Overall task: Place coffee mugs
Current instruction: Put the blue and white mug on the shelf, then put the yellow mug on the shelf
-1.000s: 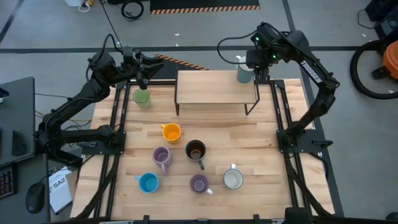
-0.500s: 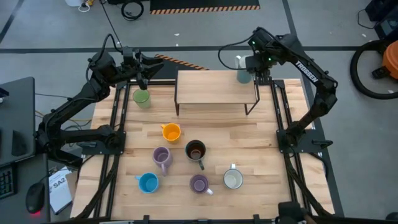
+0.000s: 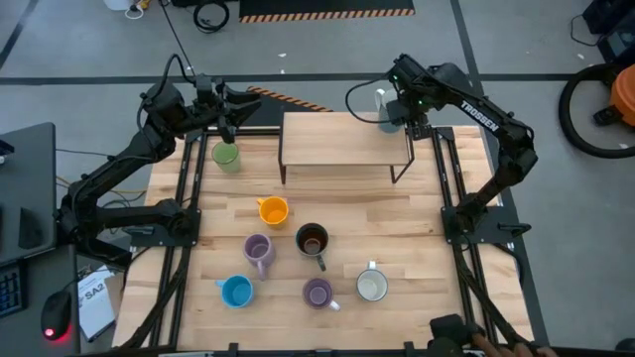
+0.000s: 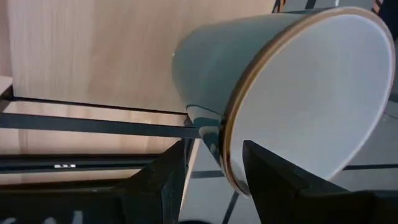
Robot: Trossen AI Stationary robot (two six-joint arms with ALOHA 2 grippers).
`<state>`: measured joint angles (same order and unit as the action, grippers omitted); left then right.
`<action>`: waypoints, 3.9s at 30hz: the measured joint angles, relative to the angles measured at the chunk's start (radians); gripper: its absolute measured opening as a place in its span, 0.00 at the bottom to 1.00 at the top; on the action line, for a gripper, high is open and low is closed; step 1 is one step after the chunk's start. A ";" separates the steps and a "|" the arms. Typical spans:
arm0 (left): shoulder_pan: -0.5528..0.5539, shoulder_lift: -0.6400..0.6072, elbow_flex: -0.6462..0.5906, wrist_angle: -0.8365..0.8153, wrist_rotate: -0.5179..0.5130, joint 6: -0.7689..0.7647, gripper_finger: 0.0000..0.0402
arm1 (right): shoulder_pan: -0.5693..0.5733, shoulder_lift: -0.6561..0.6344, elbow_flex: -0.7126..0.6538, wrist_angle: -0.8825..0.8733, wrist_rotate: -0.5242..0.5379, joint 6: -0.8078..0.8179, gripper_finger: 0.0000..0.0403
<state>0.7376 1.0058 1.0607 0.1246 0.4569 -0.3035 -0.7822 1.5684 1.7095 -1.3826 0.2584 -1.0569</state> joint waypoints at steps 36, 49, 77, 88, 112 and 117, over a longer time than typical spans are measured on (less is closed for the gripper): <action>0.000 0.000 0.000 0.009 0.034 -0.028 0.36 | 0.003 0.000 0.012 0.033 -0.243 0.312 0.10; 0.000 0.000 0.000 0.023 0.047 -0.028 0.36 | 0.007 0.000 0.068 0.025 -0.260 0.569 0.09; -0.002 0.000 0.000 0.035 0.066 -0.047 0.36 | -0.004 0.048 0.070 -0.020 -0.218 0.382 0.11; -0.002 0.000 0.000 0.036 0.066 -0.045 0.36 | -0.004 0.048 0.069 0.002 -0.173 0.345 0.23; -0.001 0.000 0.000 0.036 0.065 -0.042 0.36 | -0.004 0.049 0.200 -0.019 -0.178 0.382 0.31; -0.001 0.000 0.000 0.036 0.065 -0.045 0.36 | -0.004 0.049 0.200 -0.019 -0.177 0.406 0.31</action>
<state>0.7368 1.0058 1.0607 0.1608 0.5217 -0.3489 -0.7860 1.6173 1.9095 -1.4017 0.0811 -0.6506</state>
